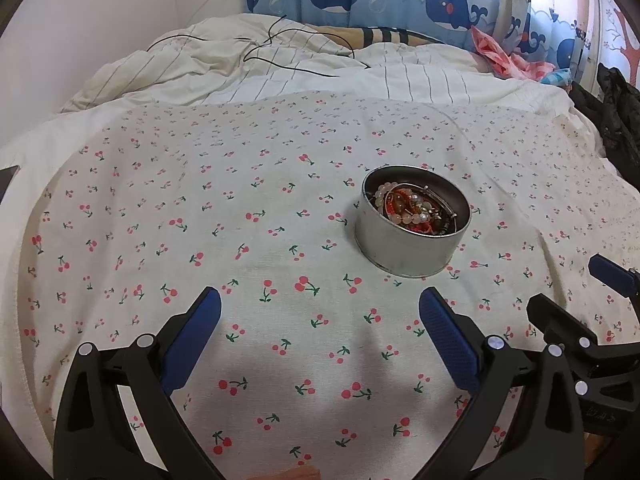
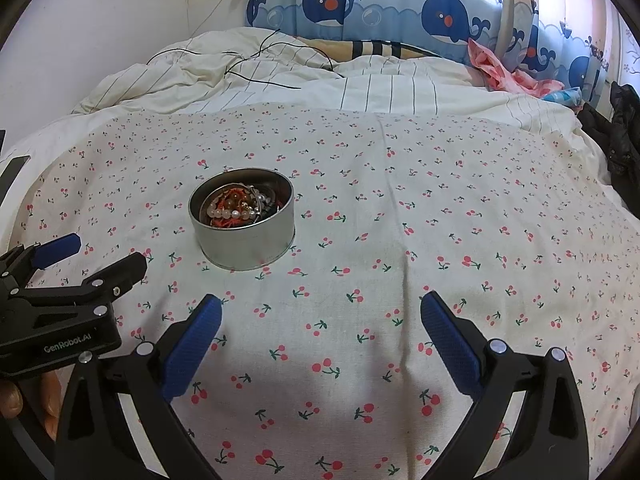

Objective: Organize jewelry

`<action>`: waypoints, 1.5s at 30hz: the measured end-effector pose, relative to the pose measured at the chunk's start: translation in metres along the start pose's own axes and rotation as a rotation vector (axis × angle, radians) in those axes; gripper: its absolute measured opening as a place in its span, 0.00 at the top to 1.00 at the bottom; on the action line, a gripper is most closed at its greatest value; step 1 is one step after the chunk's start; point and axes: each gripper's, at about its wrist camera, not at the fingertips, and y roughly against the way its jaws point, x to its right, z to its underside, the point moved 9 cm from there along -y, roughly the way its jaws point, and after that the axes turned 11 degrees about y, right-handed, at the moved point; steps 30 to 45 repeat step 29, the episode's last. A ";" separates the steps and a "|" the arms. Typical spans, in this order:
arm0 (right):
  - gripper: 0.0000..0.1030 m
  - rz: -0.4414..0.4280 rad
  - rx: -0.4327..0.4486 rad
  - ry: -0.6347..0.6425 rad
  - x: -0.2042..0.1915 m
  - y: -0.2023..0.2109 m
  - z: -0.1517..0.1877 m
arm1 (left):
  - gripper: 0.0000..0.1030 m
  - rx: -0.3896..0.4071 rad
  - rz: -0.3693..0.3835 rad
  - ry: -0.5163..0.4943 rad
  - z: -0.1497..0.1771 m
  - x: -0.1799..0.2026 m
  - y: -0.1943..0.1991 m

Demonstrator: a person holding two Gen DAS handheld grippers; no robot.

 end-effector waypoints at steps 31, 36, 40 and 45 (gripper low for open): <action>0.07 -0.005 0.001 -0.019 0.008 0.001 -0.001 | 0.07 -0.045 0.035 -0.049 0.008 0.008 -0.004; 0.07 -0.005 0.001 -0.019 0.008 0.001 -0.001 | 0.07 -0.045 0.035 -0.049 0.008 0.008 -0.004; 0.07 -0.005 0.001 -0.019 0.008 0.001 -0.001 | 0.07 -0.045 0.035 -0.049 0.008 0.008 -0.004; 0.07 -0.005 0.001 -0.019 0.008 0.001 -0.001 | 0.07 -0.045 0.035 -0.049 0.008 0.008 -0.004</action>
